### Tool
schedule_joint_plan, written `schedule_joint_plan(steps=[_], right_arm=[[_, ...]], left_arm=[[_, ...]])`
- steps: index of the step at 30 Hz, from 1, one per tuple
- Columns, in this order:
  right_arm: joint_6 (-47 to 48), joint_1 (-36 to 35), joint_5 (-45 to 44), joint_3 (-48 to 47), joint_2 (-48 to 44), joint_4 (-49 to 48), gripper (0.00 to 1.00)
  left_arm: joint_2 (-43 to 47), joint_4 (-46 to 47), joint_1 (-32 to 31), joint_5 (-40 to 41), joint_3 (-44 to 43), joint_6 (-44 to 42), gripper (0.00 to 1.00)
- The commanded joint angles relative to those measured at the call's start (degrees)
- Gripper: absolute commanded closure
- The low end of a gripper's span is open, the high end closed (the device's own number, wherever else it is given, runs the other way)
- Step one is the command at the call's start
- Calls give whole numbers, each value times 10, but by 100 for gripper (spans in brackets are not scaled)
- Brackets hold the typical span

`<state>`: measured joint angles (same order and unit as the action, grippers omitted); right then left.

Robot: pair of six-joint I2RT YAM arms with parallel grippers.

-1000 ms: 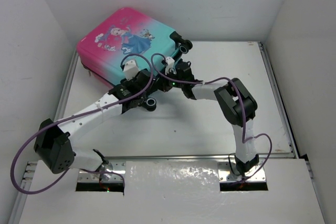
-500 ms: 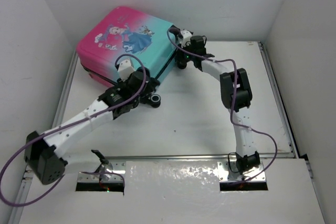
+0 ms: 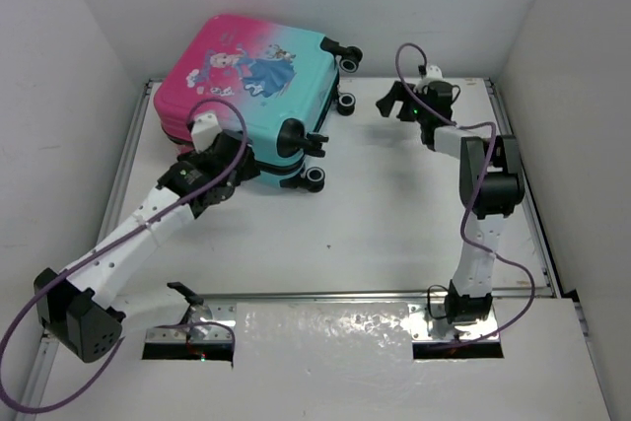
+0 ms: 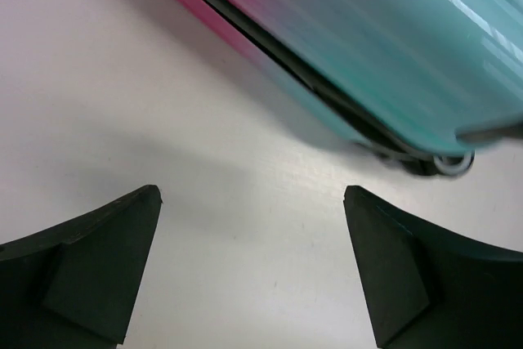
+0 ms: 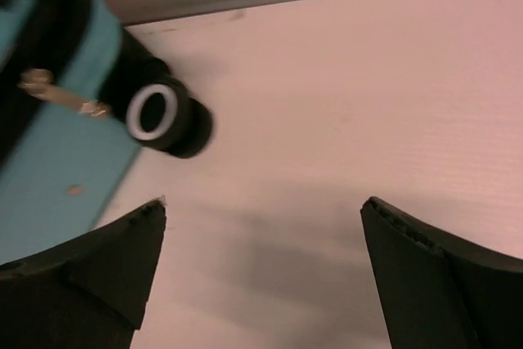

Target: Pack the luggage

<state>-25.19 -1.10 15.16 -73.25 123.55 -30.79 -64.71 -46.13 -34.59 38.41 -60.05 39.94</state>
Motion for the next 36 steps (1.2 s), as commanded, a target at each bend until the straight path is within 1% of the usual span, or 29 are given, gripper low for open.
schedule_joint_plan(steps=[1, 2, 3, 4, 5, 6, 7, 8, 10, 11, 12, 13, 14, 16, 18, 20, 22, 26, 28, 30, 34, 36], right_arm=[[5, -29, 46, -88, -30, 65, 1], [26, -29, 64, -190, -6, 111, 1], [36, -29, 78, -246, 21, 155, 1], [43, -27, 131, -294, 47, 192, 1], [48, -25, 169, -369, 95, 196, 1], [51, -24, 203, -404, 117, 201, 1], [54, -23, 269, -433, 137, 189, 1], [58, -23, 293, -472, 170, 175, 1], [65, -23, 319, -504, 198, 150, 1], [74, -23, 320, -534, 222, 151, 1], [78, -23, 320, -548, 234, 141, 1], [71, -25, 321, -578, 247, 133, 1], [67, -27, 325, -601, 277, 130, 1], [60, -36, 334, -640, 307, 114, 1], [48, -47, 348, -636, 310, 64, 1], [63, -56, 344, -617, 302, 59, 2], [80, -64, 338, -589, 285, 45, 5], [96, -71, 320, -585, 273, 41, 5], [108, -72, 309, -553, 248, 30, 1], [133, -76, 288, -521, 218, 31, 1], [155, -77, 249, -520, 197, 49, 1], [154, -76, 241, -518, 192, 41, 1]], left_arm=[[-14, 22, 87, -61, -47, 27, 7], [-23, 19, 95, -64, -54, 50, 6], [-34, -2, 98, -62, -78, 64, 6], [-56, -17, 98, -48, -92, 78, 6], [-64, -28, 99, -48, -109, 102, 6], [-68, -29, 99, -50, -111, 106, 5], [-70, -29, 100, -52, -113, 109, 5], [-68, -28, 100, -54, -112, 115, 5], [-59, -13, 102, -61, -104, 107, 5], [-53, -5, 102, -70, -94, 84, 5], [-44, 26, 102, -104, -86, 65, 5], [-39, 39, 102, -120, -72, 42, 5], [-32, 59, 102, -134, -65, 34, 5], [-27, 87, 102, -172, -51, 11, 5], [-26, 97, 102, -199, -45, -6, 4], [-27, 92, 102, -200, -43, -19, 4], [-27, 90, 102, -197, -40, -33, 4], [-27, 84, 102, -204, -32, -47, 4], [-29, 94, 102, -216, -24, -56, 4], [-32, 96, 102, -228, -17, -62, 4], [-39, 106, 102, -246, -11, -70, 4], [-39, 111, 101, -256, -8, -72, 4]])
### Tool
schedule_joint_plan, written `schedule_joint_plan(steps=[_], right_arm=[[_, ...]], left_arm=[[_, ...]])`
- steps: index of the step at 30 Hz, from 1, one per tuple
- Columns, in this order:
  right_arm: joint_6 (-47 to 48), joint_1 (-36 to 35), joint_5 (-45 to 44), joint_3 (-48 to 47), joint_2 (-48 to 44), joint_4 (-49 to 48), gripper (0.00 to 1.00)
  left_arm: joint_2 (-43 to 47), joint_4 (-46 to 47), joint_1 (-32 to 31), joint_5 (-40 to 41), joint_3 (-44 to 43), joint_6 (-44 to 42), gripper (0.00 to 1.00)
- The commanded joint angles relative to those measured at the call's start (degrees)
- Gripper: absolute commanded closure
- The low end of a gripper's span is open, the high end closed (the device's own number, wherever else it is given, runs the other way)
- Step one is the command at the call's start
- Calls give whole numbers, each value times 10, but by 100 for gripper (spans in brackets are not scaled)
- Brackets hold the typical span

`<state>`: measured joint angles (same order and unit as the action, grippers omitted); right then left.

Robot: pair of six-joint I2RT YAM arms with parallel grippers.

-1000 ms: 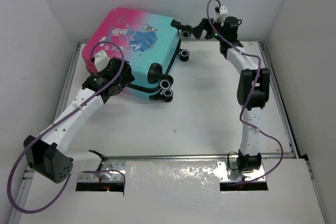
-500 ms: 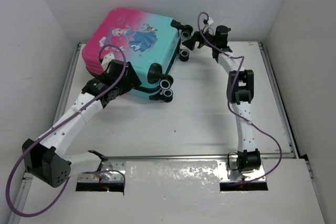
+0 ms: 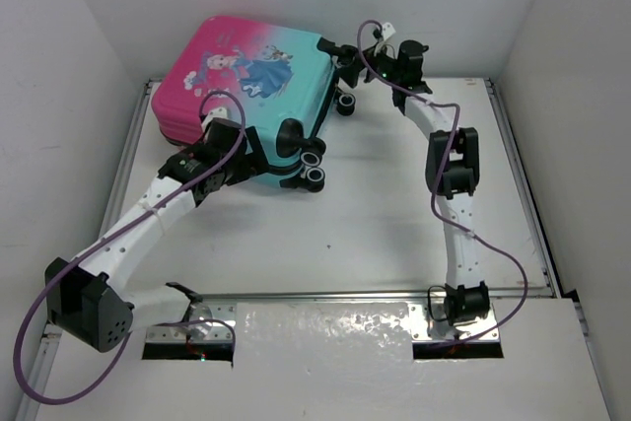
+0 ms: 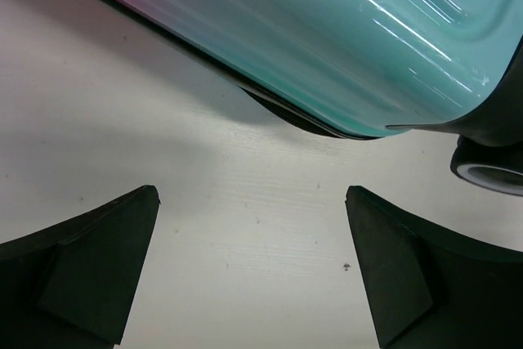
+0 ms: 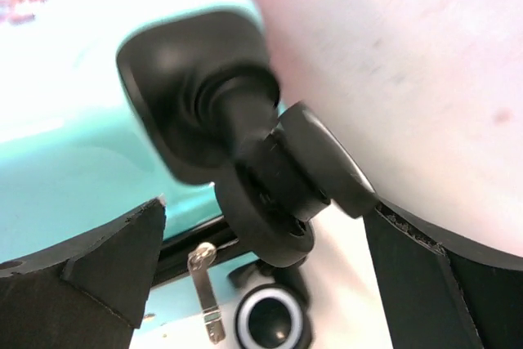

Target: Pack the luggage

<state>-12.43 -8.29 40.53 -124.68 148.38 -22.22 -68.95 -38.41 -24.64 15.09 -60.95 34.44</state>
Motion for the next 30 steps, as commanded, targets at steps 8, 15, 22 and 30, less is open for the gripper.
schedule_joint_plan(steps=[8, 15, 22, 30], right_arm=[[27, -14, 23, -62, -20, -17, 29], [43, -23, -32, -19, -19, 14, 24], [-8, -28, -123, 257, -177, -71, 1], [18, -45, -48, 487, -465, 38, 1]], left_arm=[[4, 49, 1, -35, 19, -22, 4], [0, 60, 1, -58, 22, -17, 3], [-14, 22, -103, 64, -88, 24, 0], [-35, -41, -150, 198, -156, 129, 0]])
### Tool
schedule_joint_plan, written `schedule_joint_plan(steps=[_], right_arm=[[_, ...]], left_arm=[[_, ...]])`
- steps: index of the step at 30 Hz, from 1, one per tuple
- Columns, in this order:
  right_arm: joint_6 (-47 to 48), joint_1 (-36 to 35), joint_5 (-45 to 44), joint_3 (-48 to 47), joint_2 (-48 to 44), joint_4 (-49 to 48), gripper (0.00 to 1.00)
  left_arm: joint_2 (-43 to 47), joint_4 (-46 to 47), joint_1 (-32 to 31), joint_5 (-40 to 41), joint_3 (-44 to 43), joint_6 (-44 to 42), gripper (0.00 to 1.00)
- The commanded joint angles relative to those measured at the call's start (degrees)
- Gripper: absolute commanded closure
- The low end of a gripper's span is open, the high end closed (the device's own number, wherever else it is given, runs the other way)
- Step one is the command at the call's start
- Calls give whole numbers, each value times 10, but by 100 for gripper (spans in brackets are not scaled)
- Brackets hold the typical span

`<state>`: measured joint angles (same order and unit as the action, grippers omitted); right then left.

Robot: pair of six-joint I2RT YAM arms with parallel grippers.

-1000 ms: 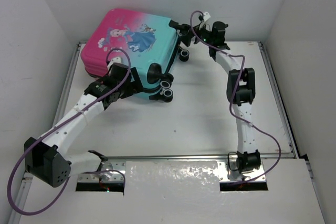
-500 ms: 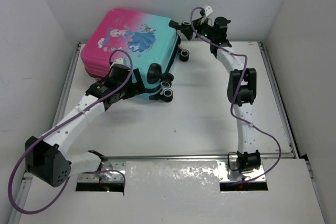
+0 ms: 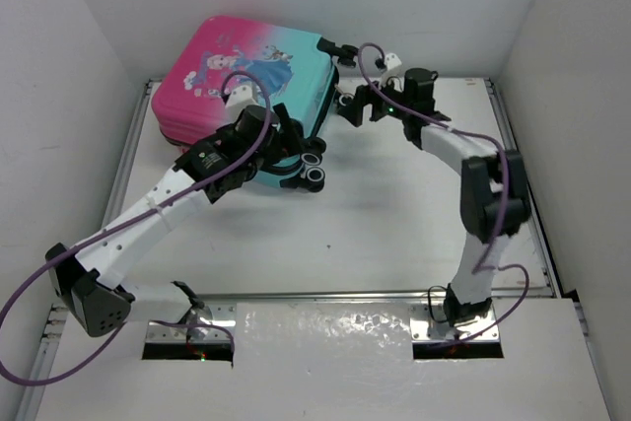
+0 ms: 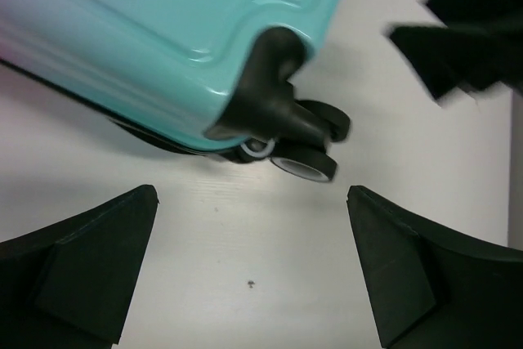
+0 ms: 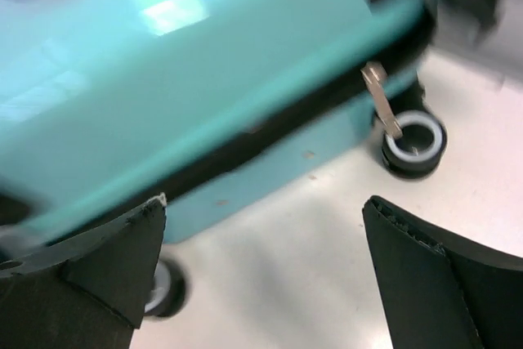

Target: Pack the luggage

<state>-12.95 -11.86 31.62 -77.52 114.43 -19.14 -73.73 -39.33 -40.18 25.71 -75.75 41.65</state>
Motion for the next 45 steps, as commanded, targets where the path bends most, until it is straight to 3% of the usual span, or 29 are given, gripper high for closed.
schedule_joint_plan(steps=[1, 3, 7, 8, 11, 15, 21, 24, 25, 26, 28, 31, 34, 39, 41, 45], right_arm=[[39, -16, 57, 44, -147, 31, 1], [86, -43, 89, 85, -211, 79, 1], [170, -102, 129, 74, -236, 200, 1], [186, -134, 118, 62, -230, 265, 1], [221, -184, 40, 35, -204, 298, 2], [219, -216, -69, 38, -171, 272, 6], [234, -241, -138, 41, -126, 228, 11], [216, -244, -161, 53, -138, 198, 22], [209, -244, -165, 54, -141, 182, 37], [203, -247, -166, 55, -146, 175, 40], [201, -254, -181, 47, -146, 181, 39], [188, -255, -199, -20, -124, 228, 29], [178, -267, -214, -43, -112, 255, 29], [202, -326, -233, -69, -119, 282, 53], [189, -361, -240, -92, -108, 295, 57], [106, -449, -293, -123, -78, 311, 73]], left_arm=[[17, -36, 9, 101, -6, 67, 0], [23, -43, 16, 115, -7, 63, 0], [28, -39, 65, 86, -17, 16, 0], [32, -39, 83, 62, -16, 6, 0], [58, -24, 146, 27, -6, -41, 0], [94, -38, 170, 27, 6, -95, 0], [144, -24, 172, -3, 68, -124, 0], [155, -15, 172, -8, 98, -135, 0], [158, -12, 172, -8, 104, -137, 0], [160, -9, 172, -13, 113, -140, 0], [160, -4, 172, -25, 119, -143, 0], [162, 4, 172, -39, 133, -146, 0], [165, 4, 172, -44, 138, -146, 0], [177, -26, 172, -16, 114, -147, 0], [178, -63, 172, 24, 83, -135, 0], [194, -101, 172, 82, 36, -125, 0]])
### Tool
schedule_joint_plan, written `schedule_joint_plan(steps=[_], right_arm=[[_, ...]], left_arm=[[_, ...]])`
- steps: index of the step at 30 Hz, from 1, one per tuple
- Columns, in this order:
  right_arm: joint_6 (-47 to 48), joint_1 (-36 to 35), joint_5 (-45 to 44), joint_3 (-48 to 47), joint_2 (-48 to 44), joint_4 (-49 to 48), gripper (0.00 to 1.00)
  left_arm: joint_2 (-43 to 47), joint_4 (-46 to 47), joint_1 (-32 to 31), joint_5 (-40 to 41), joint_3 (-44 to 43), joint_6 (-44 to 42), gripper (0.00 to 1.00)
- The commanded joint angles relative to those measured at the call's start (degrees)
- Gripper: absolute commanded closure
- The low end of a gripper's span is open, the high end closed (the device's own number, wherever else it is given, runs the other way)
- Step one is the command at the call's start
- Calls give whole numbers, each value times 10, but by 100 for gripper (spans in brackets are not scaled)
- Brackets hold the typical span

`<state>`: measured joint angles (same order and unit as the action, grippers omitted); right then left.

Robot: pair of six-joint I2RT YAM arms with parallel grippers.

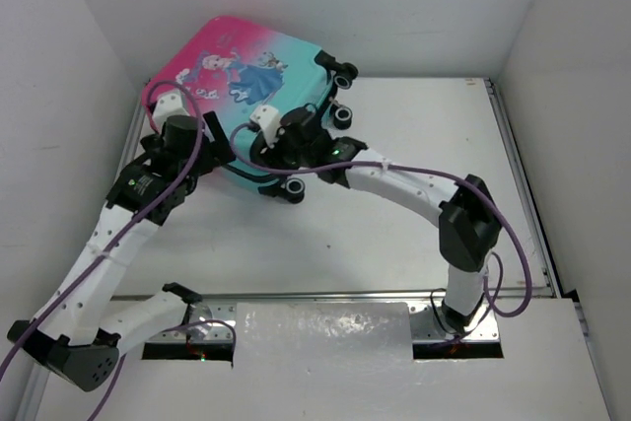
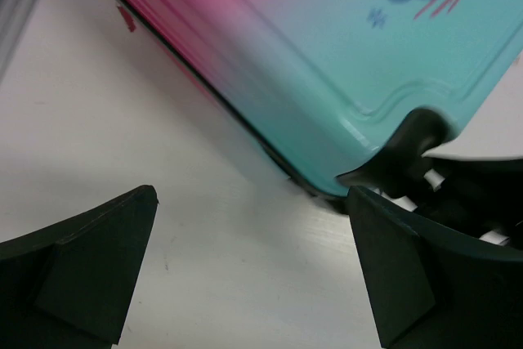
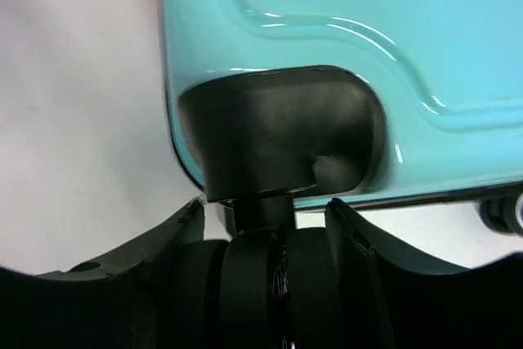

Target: Pack the luggage

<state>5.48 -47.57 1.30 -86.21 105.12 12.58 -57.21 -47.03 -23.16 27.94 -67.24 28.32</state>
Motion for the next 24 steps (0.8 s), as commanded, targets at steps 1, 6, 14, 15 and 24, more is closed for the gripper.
schedule_joint_plan(steps=[1, 6, 14, 15, 24], right_arm=[[-139, -109, -16, -34, 22, -26, 73], [-243, -224, -27, -135, 103, -78, 43], [-250, -185, -180, 37, -35, -74, 1], [-256, -154, -177, 69, -94, -86, 1], [-130, 91, -92, 22, -108, 59, 1]], left_arm=[[32, -33, 2, 84, -72, 14, 0], [47, -89, 2, 127, -129, 14, 0], [40, -100, 2, 193, -148, 16, 0], [33, -94, 2, 192, -142, 26, 0], [-134, 27, 150, -48, -188, 40, 0]])
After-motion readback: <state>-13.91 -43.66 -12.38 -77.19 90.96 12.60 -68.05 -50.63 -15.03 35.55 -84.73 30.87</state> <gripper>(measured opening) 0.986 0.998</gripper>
